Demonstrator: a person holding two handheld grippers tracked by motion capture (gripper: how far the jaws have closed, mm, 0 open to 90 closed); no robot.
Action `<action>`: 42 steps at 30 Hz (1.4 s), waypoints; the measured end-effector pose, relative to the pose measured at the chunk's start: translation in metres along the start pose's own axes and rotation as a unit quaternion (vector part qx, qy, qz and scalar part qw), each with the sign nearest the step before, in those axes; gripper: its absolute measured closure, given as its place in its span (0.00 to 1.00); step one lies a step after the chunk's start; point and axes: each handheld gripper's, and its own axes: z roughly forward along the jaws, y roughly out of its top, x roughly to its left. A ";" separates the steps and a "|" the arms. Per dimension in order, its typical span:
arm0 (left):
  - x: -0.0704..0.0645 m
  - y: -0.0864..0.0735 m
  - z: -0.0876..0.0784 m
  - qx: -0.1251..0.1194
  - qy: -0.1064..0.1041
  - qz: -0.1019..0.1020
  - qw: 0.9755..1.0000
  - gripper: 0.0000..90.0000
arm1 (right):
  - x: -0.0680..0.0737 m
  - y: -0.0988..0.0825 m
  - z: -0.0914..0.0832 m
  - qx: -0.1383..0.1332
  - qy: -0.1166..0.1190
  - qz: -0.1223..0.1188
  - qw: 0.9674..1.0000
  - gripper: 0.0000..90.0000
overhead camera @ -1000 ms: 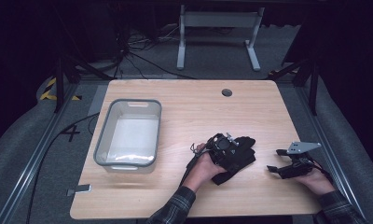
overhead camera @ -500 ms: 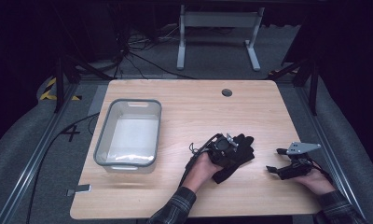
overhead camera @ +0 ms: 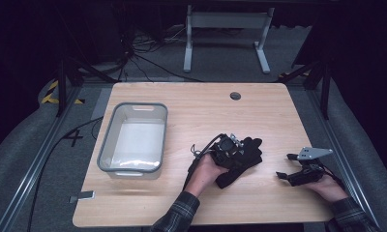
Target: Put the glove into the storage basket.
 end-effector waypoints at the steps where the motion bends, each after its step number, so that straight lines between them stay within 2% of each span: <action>1: 0.000 0.000 -0.004 -0.005 -0.001 -0.004 1.000 0.74 | 0.000 0.000 0.000 0.000 0.000 0.000 1.000 0.10; 5: 0.001 0.001 -0.018 -0.003 0.010 -0.007 1.000 0.74 | 0.000 0.000 0.000 0.000 0.000 0.000 1.000 0.10; 9: 0.006 -0.001 -0.040 -0.016 0.018 -0.016 1.000 0.73 | 0.000 0.000 0.000 0.000 0.000 0.000 1.000 0.10; 20: 0.016 -0.007 -0.075 -0.027 0.038 -0.031 0.998 0.73 | 0.000 0.000 0.000 0.001 -0.001 0.000 1.000 0.09; 21: 0.019 -0.010 -0.084 -0.033 0.043 -0.033 0.998 0.73 | 0.000 0.000 0.000 0.001 -0.001 0.000 1.000 0.09; 26: 0.026 -0.017 -0.104 -0.042 0.056 -0.045 0.997 0.73 | 0.000 0.000 0.000 0.001 -0.001 0.000 1.000 0.09; 28: 0.029 -0.021 -0.114 -0.048 0.065 -0.050 0.995 0.73 | 0.000 0.000 0.000 0.001 -0.001 0.000 1.000 0.09; 29: 0.029 -0.021 -0.114 -0.048 0.065 -0.050 0.995 0.73 | 0.000 0.000 0.000 0.001 -0.001 0.000 1.000 0.09; 30: 0.031 -0.025 -0.123 -0.052 0.070 -0.055 0.995 0.73 | 0.000 0.000 0.000 0.001 -0.001 0.000 1.000 0.09; 33: 0.035 -0.031 -0.136 -0.053 0.082 -0.061 0.993 0.73 | 0.000 0.000 0.000 0.001 -0.001 0.000 1.000 0.09; 34: 0.035 -0.031 -0.136 -0.053 0.082 -0.061 0.993 0.73 | 0.000 0.000 0.000 0.001 -0.001 0.000 1.000 0.09; 40: 0.046 -0.047 -0.163 -0.066 0.110 -0.083 0.988 0.73 | 0.000 0.000 0.000 0.001 -0.001 0.000 1.000 0.09; 41: 0.049 -0.052 -0.171 -0.070 0.118 -0.088 0.987 0.73 | 0.000 0.000 0.000 0.001 -0.001 0.000 1.000 0.09; 42: 0.049 -0.052 -0.171 -0.070 0.118 -0.088 0.987 0.73 | 0.000 0.000 0.000 0.001 -0.001 0.000 1.000 0.09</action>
